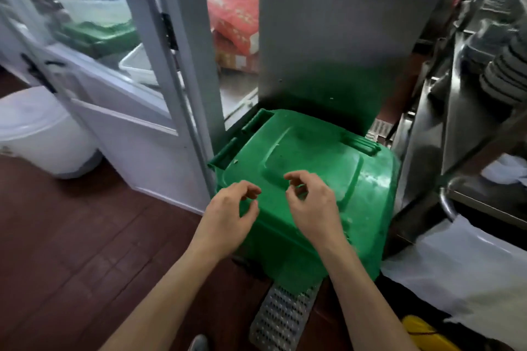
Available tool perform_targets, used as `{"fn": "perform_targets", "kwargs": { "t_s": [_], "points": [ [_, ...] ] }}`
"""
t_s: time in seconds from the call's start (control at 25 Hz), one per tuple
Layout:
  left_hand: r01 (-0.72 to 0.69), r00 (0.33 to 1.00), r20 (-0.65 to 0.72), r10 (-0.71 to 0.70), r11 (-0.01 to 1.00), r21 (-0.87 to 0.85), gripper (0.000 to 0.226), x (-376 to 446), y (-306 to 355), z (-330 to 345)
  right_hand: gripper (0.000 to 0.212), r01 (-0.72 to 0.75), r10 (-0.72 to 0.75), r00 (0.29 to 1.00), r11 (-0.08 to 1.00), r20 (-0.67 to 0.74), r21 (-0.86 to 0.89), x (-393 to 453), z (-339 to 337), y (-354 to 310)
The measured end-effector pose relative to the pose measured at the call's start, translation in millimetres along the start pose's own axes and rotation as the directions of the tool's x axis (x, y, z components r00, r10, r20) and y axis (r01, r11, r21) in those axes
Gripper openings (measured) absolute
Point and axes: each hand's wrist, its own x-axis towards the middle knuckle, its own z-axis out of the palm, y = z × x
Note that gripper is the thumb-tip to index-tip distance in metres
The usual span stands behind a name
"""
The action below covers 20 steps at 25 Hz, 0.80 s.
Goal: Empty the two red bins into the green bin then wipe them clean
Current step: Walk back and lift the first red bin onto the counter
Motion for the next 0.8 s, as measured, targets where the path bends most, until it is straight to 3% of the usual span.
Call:
{"fn": "perform_targets", "kwargs": {
  "t_s": [0.36, 0.64, 0.8],
  "points": [
    [0.210, 0.933, -0.289, -0.213, 0.977, -0.041, 0.021, -51.3, -62.6, -126.7, 0.021, 0.227, -0.242, 0.949, 0.969, 0.203, 0.093, 5.6, 112.6, -114.4],
    [0.346, 0.819, -0.475, -0.323, 0.937, -0.042, 0.017, -107.2, -128.8, -258.1, 0.022, 0.332, -0.379, 0.859, 0.924, 0.344, 0.189, -11.1, 228.9, -235.0],
    [0.399, 0.751, -0.555, -0.357, 0.916, -0.049, 0.016, -145.3, -178.6, -332.5, 0.019, 0.409, -0.475, 0.804, 0.879, 0.357, 0.246, -27.6, 305.7, -306.1]
  ]
}}
